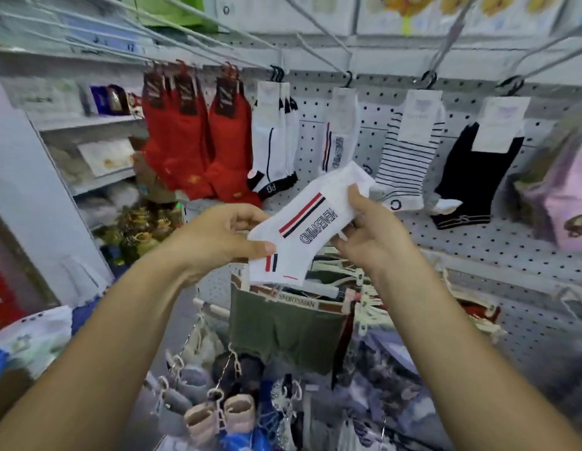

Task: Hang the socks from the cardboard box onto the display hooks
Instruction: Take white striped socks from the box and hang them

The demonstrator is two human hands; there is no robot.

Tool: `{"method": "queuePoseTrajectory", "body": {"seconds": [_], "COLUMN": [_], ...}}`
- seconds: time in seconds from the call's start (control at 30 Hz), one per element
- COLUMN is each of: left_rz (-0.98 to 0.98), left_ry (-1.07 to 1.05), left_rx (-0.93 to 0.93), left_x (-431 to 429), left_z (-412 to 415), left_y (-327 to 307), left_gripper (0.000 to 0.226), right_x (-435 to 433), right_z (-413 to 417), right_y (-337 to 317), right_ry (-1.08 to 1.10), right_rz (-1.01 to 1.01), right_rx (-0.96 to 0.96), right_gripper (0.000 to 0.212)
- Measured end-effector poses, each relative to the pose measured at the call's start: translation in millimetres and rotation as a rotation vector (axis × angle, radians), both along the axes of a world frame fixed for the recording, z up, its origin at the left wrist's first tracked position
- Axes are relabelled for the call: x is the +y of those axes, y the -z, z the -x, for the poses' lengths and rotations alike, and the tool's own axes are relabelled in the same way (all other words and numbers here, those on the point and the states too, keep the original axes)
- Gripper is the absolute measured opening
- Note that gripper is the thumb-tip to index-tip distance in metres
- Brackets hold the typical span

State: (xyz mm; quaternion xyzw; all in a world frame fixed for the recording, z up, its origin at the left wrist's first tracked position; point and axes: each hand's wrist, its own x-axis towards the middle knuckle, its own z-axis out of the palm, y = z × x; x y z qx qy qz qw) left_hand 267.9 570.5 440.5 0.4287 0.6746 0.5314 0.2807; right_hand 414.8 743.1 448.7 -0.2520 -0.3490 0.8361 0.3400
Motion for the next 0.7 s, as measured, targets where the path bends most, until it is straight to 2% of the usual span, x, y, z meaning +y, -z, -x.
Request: {"method": "queuePoseTrajectory", "body": {"seconds": [0.17, 0.3, 0.4, 0.57, 0.7], "left_rz": [-0.068, -0.245, -0.423, -0.606, -0.698], "left_ry": [-0.048, -0.100, -0.051, 0.048, 0.118], "left_rx": [0.077, 0.154, 0.216, 0.316, 0.334], "left_x": [15, 37, 55, 83, 97], "left_z": [49, 71, 75, 68, 58], "left_y": [-10, -44, -72, -113, -130], "left_gripper": [0.031, 0.029, 0.028, 0.027, 0.022], "right_x": [2, 4, 7, 14, 25], "right_z": [38, 54, 64, 70, 71], "right_y": [-5, -25, -41, -60, -78], "right_ry": [0.157, 0.324, 0.492, 0.631, 0.663], "right_rz": [-0.140, -0.288, -0.475, -0.822, -0.936], "right_rx": [-0.007, -0.088, -0.147, -0.322, -0.379], "right_gripper": [0.039, 0.017, 0.008, 0.021, 0.027]}}
